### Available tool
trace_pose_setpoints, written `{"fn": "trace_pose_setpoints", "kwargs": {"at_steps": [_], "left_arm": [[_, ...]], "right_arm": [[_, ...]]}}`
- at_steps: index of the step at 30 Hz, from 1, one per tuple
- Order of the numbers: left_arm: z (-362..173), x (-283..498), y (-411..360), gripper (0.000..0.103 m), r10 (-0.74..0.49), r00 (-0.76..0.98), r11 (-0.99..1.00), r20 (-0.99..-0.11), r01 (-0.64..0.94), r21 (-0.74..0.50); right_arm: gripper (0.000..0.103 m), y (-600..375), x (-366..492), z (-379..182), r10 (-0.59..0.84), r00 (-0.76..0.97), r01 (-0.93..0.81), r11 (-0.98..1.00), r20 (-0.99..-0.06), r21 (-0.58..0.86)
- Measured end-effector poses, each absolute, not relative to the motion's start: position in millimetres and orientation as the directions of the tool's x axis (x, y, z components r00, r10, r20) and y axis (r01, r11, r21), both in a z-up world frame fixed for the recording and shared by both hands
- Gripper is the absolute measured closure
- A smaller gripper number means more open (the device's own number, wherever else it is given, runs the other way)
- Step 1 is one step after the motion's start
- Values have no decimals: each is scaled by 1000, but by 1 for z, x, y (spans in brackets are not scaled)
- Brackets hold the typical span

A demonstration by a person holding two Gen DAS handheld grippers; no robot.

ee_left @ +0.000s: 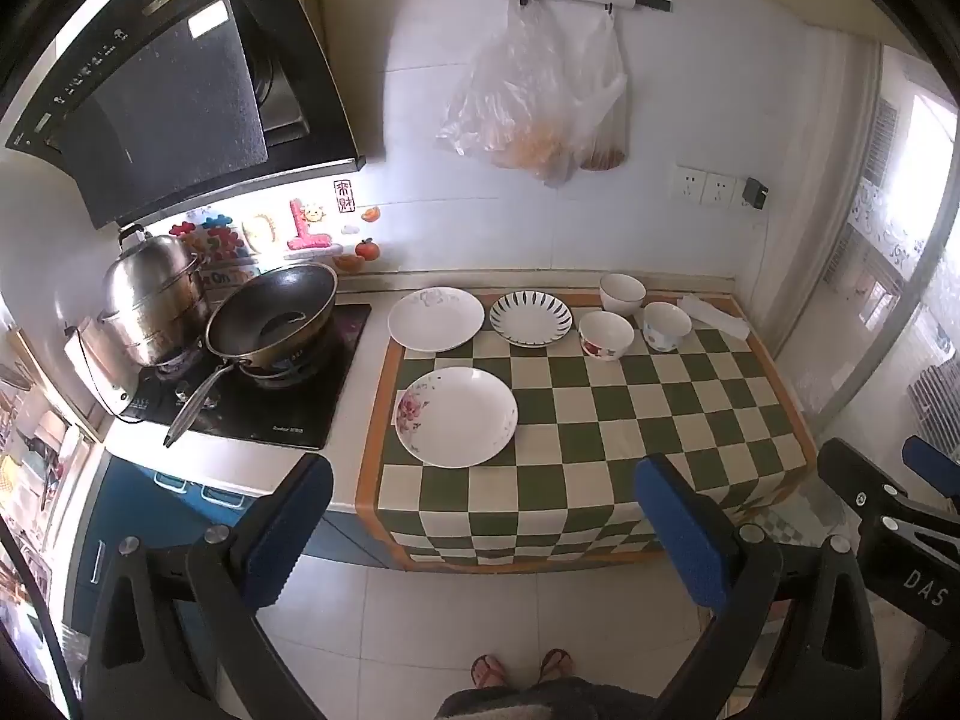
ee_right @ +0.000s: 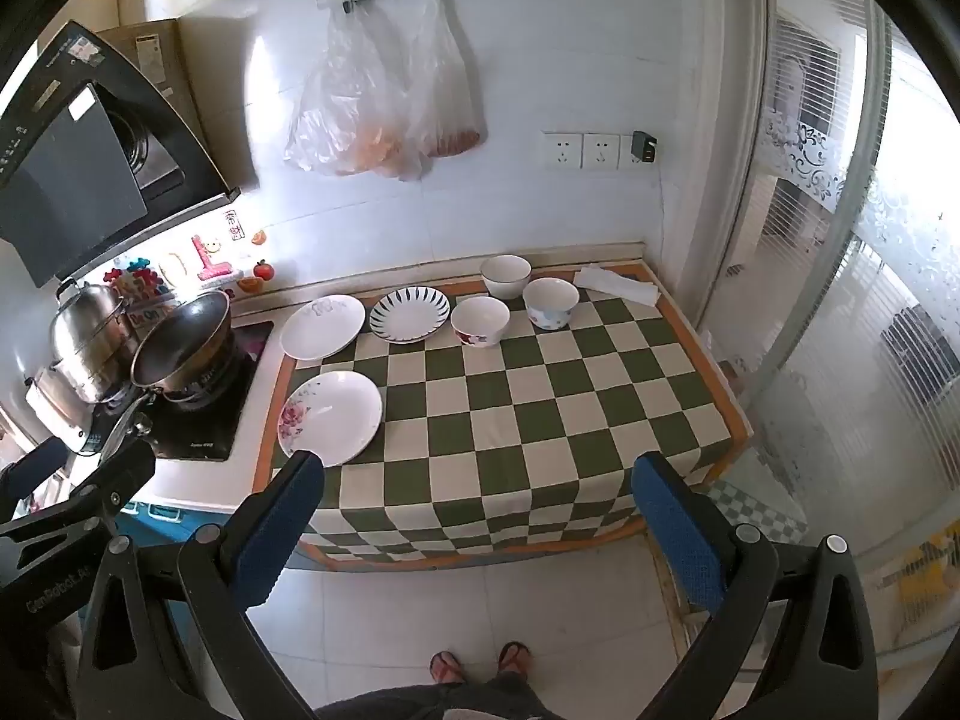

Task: Organize plates and bowls

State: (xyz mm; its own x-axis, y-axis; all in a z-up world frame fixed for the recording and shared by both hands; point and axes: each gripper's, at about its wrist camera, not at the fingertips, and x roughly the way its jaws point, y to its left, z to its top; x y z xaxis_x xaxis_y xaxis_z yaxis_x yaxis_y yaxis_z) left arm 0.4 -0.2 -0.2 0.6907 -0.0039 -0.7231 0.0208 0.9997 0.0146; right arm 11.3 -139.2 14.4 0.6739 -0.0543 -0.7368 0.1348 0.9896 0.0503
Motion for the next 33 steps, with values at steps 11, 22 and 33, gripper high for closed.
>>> {"fn": "trace_pose_setpoints", "kwargs": {"at_steps": [11, 22, 33], "left_arm": [[-1, 1, 0, 0, -4, 694, 1000, -720, 20, 14], [-1, 1, -1, 0, -2, 695, 1000, -719, 19, 16], [1, 14, -2, 0, -1, 695, 1000, -719, 19, 17]], "right_arm": [[0, -140, 11, 13, -52, 675, 136, 989, -736, 55], [0, -140, 15, 14, -51, 676, 137, 989, -735, 58], [0, -137, 30, 15, -45, 678, 132, 989, -734, 62]]}}
